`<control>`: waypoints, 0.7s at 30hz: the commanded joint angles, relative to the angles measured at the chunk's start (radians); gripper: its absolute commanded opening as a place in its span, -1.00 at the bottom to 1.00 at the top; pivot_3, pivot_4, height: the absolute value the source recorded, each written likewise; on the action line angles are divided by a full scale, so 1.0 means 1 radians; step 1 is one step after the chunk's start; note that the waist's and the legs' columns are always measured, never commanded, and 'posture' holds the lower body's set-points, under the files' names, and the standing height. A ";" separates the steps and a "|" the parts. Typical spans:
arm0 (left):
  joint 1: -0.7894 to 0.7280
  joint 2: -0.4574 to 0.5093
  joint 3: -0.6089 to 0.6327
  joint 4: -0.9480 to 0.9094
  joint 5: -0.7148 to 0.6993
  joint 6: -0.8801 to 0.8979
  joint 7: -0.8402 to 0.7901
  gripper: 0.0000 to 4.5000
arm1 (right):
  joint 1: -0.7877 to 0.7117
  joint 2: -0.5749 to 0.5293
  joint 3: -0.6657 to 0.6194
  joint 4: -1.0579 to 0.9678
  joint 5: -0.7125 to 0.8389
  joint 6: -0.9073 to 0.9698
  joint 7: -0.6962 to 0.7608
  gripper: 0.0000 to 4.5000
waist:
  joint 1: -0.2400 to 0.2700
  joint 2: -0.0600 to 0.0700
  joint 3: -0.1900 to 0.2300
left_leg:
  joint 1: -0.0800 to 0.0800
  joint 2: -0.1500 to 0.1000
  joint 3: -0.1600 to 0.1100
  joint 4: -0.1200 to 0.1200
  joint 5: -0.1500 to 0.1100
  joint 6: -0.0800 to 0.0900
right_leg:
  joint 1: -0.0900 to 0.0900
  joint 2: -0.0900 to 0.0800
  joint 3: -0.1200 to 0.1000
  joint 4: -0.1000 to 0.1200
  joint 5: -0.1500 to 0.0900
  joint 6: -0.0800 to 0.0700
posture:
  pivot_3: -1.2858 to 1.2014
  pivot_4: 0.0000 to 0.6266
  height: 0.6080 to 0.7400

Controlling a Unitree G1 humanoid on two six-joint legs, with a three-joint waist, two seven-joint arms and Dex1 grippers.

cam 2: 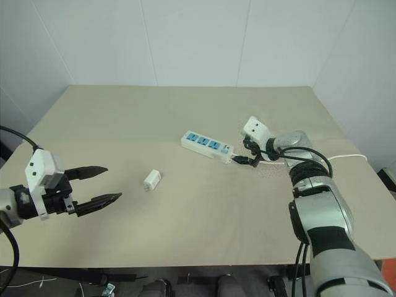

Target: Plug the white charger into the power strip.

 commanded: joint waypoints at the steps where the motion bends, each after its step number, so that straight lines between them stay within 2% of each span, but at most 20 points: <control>1: 0.013 0.006 0.057 -0.044 -0.007 -0.006 0.010 0.98 | -0.039 0.007 0.014 0.048 -0.059 -0.030 -0.048 1.00 | 0.000 0.000 0.000 | 0.000 0.000 0.000 0.000 0.000 0.000 | 0.000 0.000 0.000 0.000 0.000 0.000 | 0.03 -0.52 1.00; 8: 0.048 0.001 0.095 -0.077 -0.019 0.004 0.025 0.98 | -0.051 0.077 -0.026 0.101 -0.081 0.043 -0.225 1.00 | -0.014 0.000 0.000 | 0.001 0.000 0.000 0.000 0.001 -0.001 | -0.001 0.001 0.001 0.002 0.001 -0.001 | 0.03 -0.52 1.00; 11: 0.068 0.000 0.116 -0.093 -0.028 0.010 0.029 0.98 | -0.045 0.088 -0.065 0.109 -0.062 0.085 -0.247 1.00 | -0.019 0.000 0.000 | 0.001 0.000 0.000 0.000 0.001 -0.001 | -0.001 0.001 0.001 0.003 0.001 -0.001 | 0.03 -0.52 1.00; 15: 0.099 0.000 0.152 -0.110 -0.036 0.018 0.030 1.00 | -0.025 0.098 -0.109 0.115 -0.046 0.155 -0.227 0.60 | -0.024 0.000 0.000 | 0.001 0.000 0.000 0.000 0.001 -0.001 | -0.001 0.001 0.001 0.003 0.001 -0.001 | 0.03 -0.52 1.00; 21: 0.104 0.014 0.176 -0.110 -0.041 0.020 0.020 1.00 | -0.002 0.129 -0.176 0.112 -0.014 0.196 -0.218 -0.30 | -0.027 0.000 0.000 | 0.002 0.000 0.000 0.000 0.001 -0.001 | 0.000 0.001 0.001 0.003 0.001 -0.001 | 0.03 -0.52 1.00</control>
